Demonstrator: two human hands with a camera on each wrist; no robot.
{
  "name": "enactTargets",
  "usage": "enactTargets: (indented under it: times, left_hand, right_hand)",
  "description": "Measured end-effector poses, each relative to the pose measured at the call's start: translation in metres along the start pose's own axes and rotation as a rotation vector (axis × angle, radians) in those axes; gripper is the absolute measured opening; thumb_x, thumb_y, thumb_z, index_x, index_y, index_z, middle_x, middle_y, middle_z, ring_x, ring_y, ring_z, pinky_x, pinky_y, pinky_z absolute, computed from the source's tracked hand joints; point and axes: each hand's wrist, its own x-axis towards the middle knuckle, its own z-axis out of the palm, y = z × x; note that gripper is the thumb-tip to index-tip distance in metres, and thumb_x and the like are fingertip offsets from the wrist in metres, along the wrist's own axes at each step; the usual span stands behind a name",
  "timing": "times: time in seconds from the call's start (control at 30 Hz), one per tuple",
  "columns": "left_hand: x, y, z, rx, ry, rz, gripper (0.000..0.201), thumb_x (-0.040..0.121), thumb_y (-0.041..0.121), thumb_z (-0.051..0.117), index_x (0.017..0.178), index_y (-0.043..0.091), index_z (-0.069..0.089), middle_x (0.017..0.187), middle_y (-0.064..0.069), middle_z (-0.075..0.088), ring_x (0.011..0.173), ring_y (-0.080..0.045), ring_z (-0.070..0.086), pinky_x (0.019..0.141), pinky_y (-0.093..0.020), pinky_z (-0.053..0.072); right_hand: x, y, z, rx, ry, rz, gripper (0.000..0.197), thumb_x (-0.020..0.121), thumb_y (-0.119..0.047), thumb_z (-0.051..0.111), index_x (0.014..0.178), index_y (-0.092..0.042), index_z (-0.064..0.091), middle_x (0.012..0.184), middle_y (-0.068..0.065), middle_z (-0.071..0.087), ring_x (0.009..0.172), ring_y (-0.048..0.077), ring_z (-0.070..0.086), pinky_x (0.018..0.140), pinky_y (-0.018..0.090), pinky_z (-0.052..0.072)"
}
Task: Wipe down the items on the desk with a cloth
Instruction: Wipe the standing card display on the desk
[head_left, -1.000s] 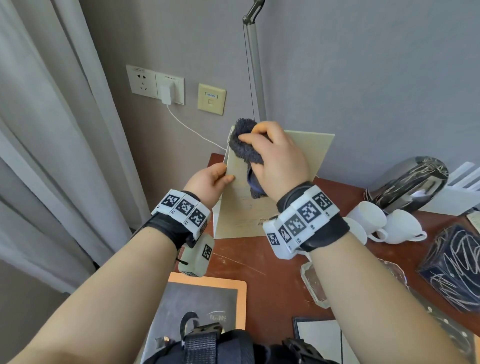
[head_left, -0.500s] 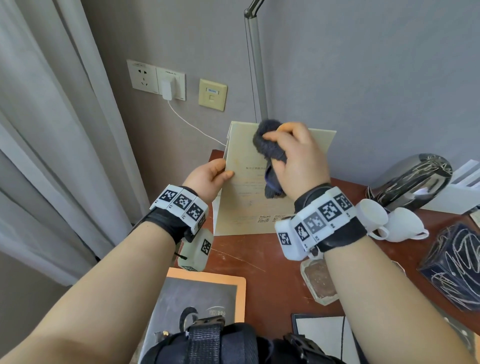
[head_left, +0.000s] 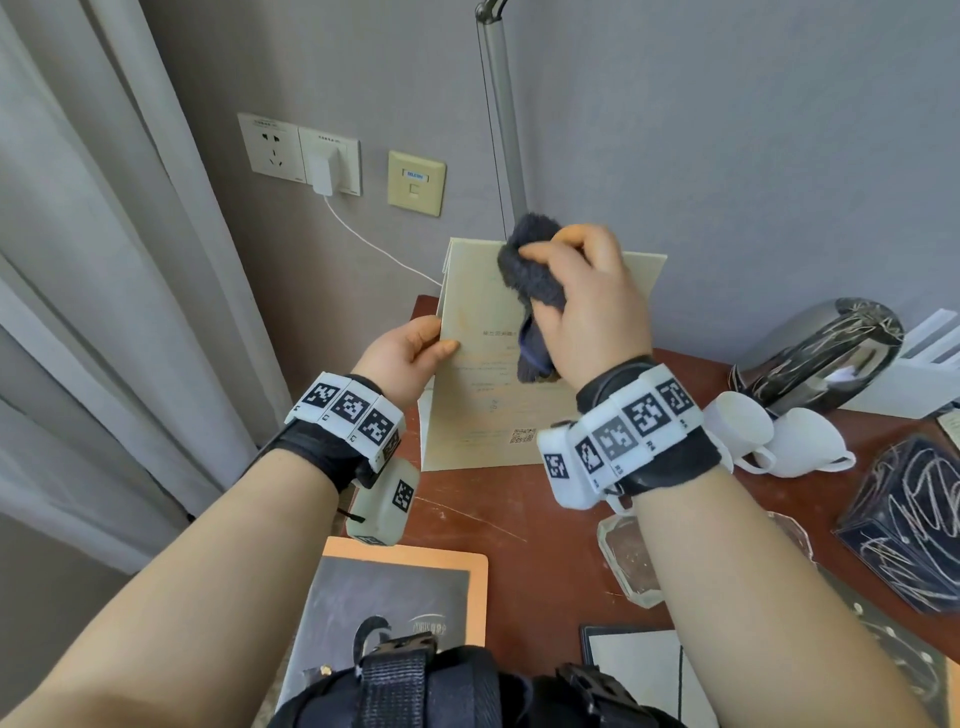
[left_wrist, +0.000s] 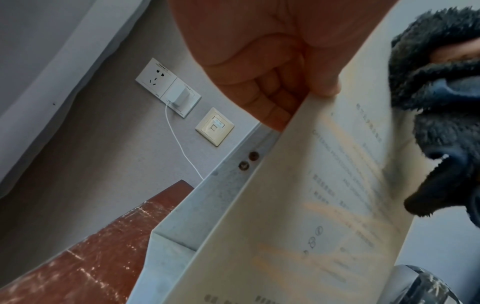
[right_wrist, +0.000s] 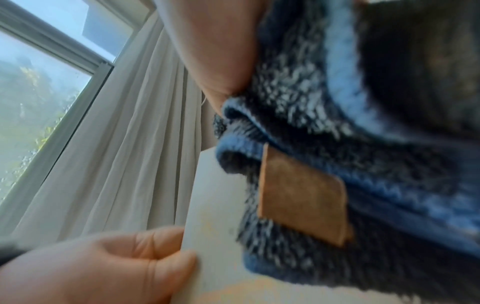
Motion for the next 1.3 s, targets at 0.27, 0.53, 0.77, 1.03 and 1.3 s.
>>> enactTargets:
  times: [0.27, 0.53, 0.77, 1.03, 1.3]
  left_hand:
    - [0.0, -0.001, 0.001, 0.006, 0.02, 0.011, 0.014, 0.096, 0.018, 0.048, 0.102, 0.027, 0.056, 0.101, 0.008, 0.063, 0.097, -0.013, 0.058, 0.092, -0.029, 0.044]
    - [-0.004, 0.001, 0.001, 0.003, 0.02, -0.01, 0.019, 0.097, 0.02, 0.046, 0.11, 0.018, 0.06, 0.101, 0.008, 0.063, 0.095, -0.011, 0.059, 0.086, -0.022, 0.041]
    - [-0.002, 0.001, 0.001, 0.018, 0.045, -0.018, 0.021, 0.097, 0.02, 0.046, 0.111, 0.017, 0.061, 0.106, 0.003, 0.065, 0.099, -0.016, 0.06, 0.088, -0.026, 0.044]
    - [-0.004, 0.001, 0.003, -0.014, 0.04, -0.034, 0.022, 0.097, 0.019, 0.046, 0.114, 0.021, 0.06, 0.106, 0.008, 0.064, 0.099, -0.012, 0.06, 0.088, -0.023, 0.042]
    - [0.0, -0.001, 0.0, -0.015, 0.014, -0.033, 0.023, 0.097, 0.019, 0.045, 0.115, 0.02, 0.06, 0.109, 0.006, 0.065, 0.1, -0.013, 0.061, 0.089, -0.023, 0.043]
  right_hand:
    - [-0.025, 0.007, 0.016, 0.024, -0.169, 0.044, 0.045, 0.078, -0.038, 0.071, 0.115, -0.013, 0.061, 0.118, 0.004, 0.047, 0.095, 0.021, 0.054, 0.069, 0.033, 0.046]
    - [-0.002, 0.018, -0.007, 0.046, 0.129, 0.134, 0.022, 0.089, -0.024, 0.058, 0.107, -0.013, 0.063, 0.118, 0.006, 0.051, 0.095, 0.023, 0.057, 0.07, 0.026, 0.04]
    - [-0.036, 0.026, 0.02, -0.147, -0.19, 0.049, 0.018, 0.091, -0.022, 0.056, 0.106, -0.014, 0.061, 0.115, 0.003, 0.05, 0.091, 0.026, 0.055, 0.059, 0.029, 0.035]
    - [-0.009, 0.031, 0.0, 0.01, 0.112, 0.151, 0.022, 0.088, -0.022, 0.059, 0.108, -0.013, 0.063, 0.117, 0.006, 0.051, 0.097, 0.024, 0.056, 0.072, 0.029, 0.043]
    - [-0.048, 0.045, 0.023, -0.103, -0.133, 0.156, 0.019, 0.089, -0.021, 0.059, 0.106, -0.015, 0.062, 0.116, 0.004, 0.05, 0.095, 0.026, 0.055, 0.064, 0.031, 0.044]
